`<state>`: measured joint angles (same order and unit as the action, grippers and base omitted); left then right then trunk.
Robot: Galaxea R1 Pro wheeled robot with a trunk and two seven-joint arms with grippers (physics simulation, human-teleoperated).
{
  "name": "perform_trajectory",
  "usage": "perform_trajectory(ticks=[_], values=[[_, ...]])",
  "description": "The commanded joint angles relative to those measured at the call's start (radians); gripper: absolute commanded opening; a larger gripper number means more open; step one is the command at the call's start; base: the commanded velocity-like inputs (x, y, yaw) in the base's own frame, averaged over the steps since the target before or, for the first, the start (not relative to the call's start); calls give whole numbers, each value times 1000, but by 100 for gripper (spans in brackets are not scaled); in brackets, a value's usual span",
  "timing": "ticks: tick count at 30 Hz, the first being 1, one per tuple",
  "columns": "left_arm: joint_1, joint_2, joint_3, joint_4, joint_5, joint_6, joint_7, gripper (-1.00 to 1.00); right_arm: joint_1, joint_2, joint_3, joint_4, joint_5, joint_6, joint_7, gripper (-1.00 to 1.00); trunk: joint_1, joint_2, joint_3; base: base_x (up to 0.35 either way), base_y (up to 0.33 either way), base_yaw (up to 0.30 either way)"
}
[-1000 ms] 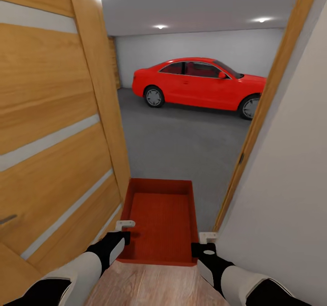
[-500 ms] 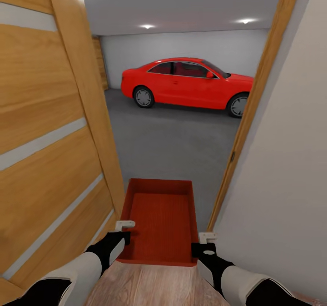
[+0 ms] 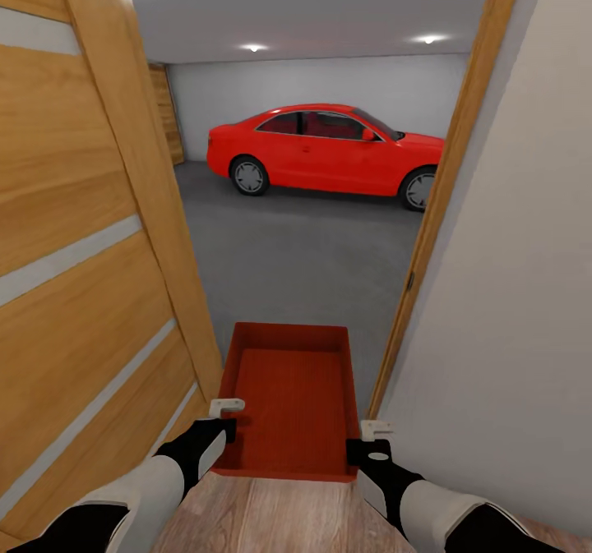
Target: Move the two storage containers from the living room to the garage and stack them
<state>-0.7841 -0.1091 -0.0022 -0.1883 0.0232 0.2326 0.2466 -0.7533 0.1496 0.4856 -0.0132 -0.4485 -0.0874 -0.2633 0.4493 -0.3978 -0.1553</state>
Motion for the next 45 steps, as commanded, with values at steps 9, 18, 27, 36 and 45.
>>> perform_trajectory(ticks=[9,18,27,36,45], values=[[0,0,-10,0,17,5,3,-100,-1,1,2,-14,-2,-4,-4,-100,1,-2,-2,233,209,0],[0,0,-10,0,17,5,3,-100,-1,1,2,-14,-2,-3,-4,-100,1,-2,-2,192,162,-50],[0,0,-10,0,17,5,3,-100,-1,1,2,-14,-2,-3,-2,-100,1,-2,-2,8,5,-232],[0,0,-10,0,17,6,3,-100,-1,1,1,-14,-2,-3,-2,-100,1,-2,-2,13,11,-179],[0,0,-10,0,17,6,3,-100,-1,1,2,-14,-2,-3,-2,-100,1,-2,-2,223,198,-6]])
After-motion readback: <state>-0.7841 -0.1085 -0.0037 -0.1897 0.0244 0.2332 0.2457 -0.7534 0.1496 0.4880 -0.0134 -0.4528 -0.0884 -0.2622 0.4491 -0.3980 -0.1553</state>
